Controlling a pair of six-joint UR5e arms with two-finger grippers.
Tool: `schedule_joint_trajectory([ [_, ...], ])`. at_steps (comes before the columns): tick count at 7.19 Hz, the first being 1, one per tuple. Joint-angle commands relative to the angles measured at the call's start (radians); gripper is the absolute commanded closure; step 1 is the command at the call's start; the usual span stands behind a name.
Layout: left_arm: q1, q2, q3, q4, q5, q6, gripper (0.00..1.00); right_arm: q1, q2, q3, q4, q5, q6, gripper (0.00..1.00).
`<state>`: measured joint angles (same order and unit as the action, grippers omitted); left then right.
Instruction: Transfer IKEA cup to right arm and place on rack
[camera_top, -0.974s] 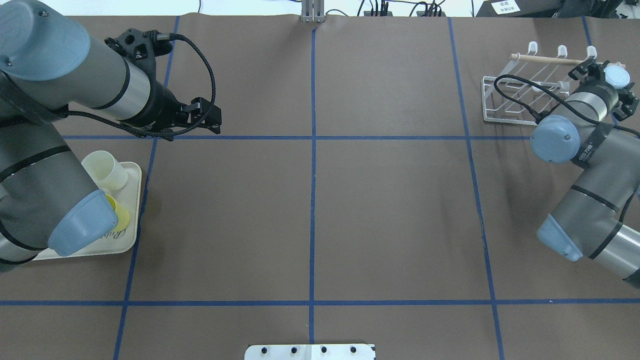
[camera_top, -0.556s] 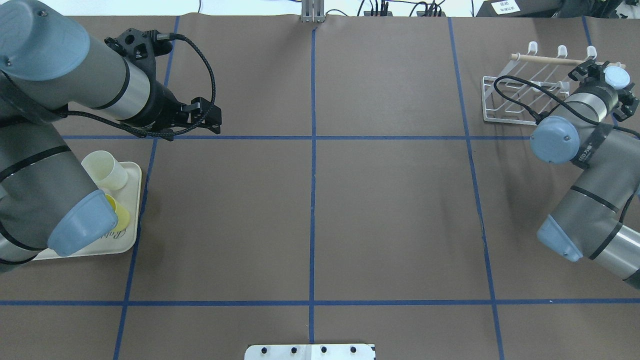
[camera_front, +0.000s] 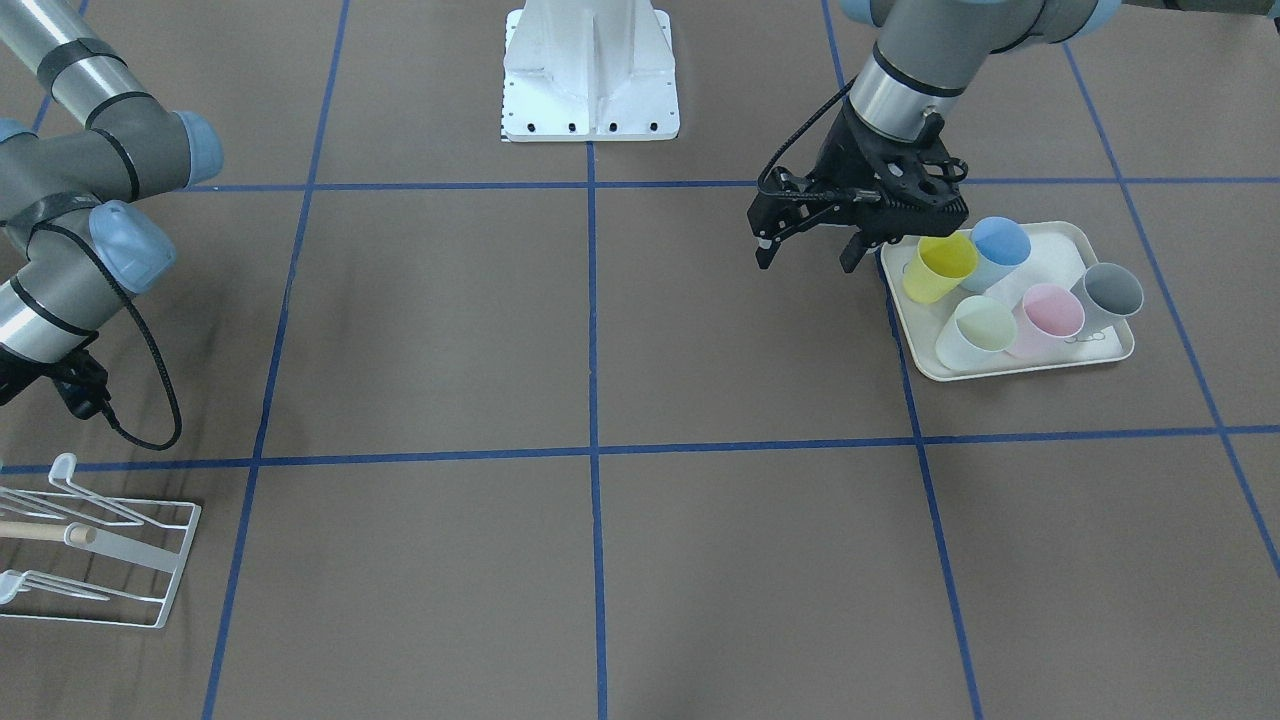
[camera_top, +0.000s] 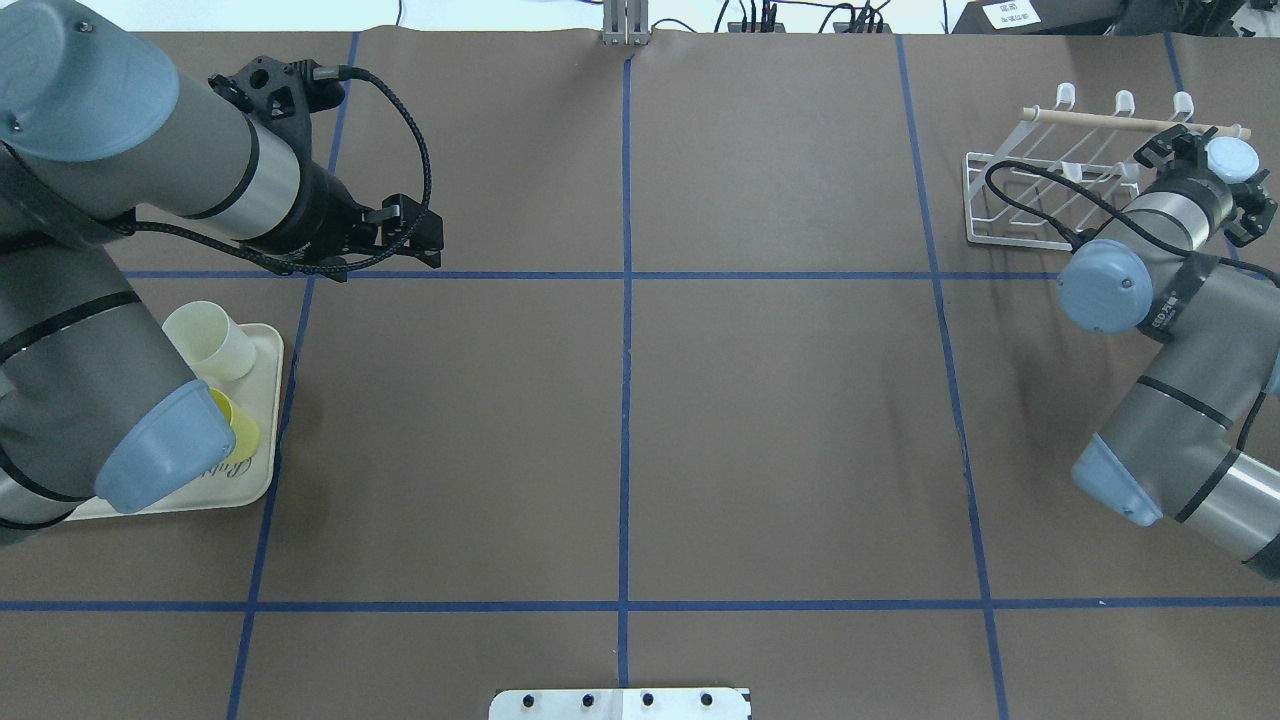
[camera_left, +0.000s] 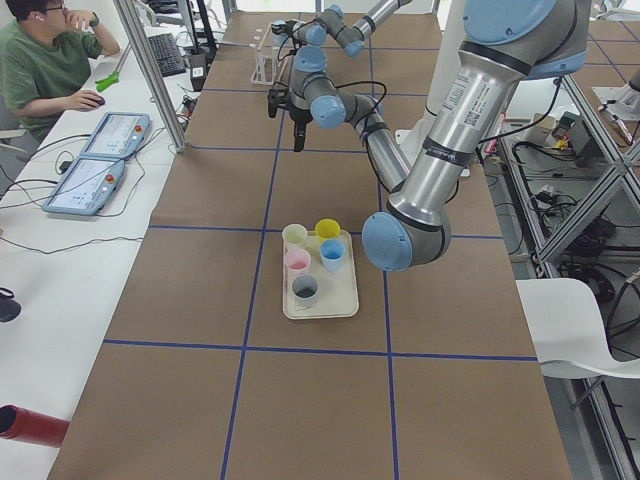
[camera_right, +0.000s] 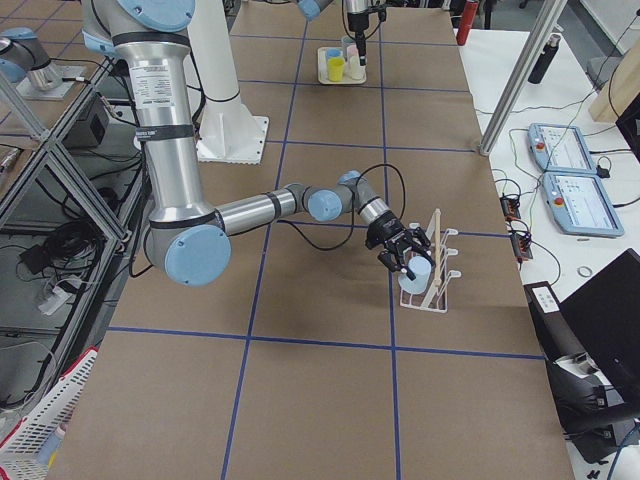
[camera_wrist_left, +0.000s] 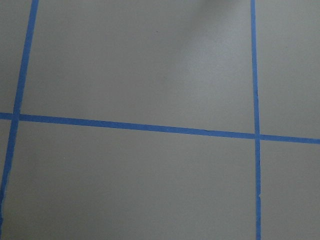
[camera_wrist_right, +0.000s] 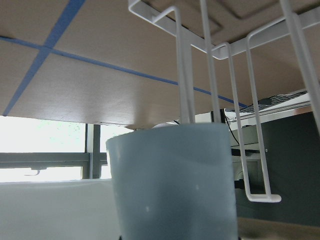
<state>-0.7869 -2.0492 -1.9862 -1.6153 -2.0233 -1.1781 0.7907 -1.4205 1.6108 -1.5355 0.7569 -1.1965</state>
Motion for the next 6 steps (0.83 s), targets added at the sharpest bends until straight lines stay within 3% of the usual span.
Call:
schedule_joint_trajectory([
  [1,0.0,0.0,0.001,0.0,0.0,0.0,0.0,-0.002,0.002,0.0,0.0,-0.004,0.001,0.24],
  [6,0.0,0.001,0.001,0.0,0.0,0.002,0.0,0.001,0.0,0.026,0.002,-0.004,-0.014,0.22],
])
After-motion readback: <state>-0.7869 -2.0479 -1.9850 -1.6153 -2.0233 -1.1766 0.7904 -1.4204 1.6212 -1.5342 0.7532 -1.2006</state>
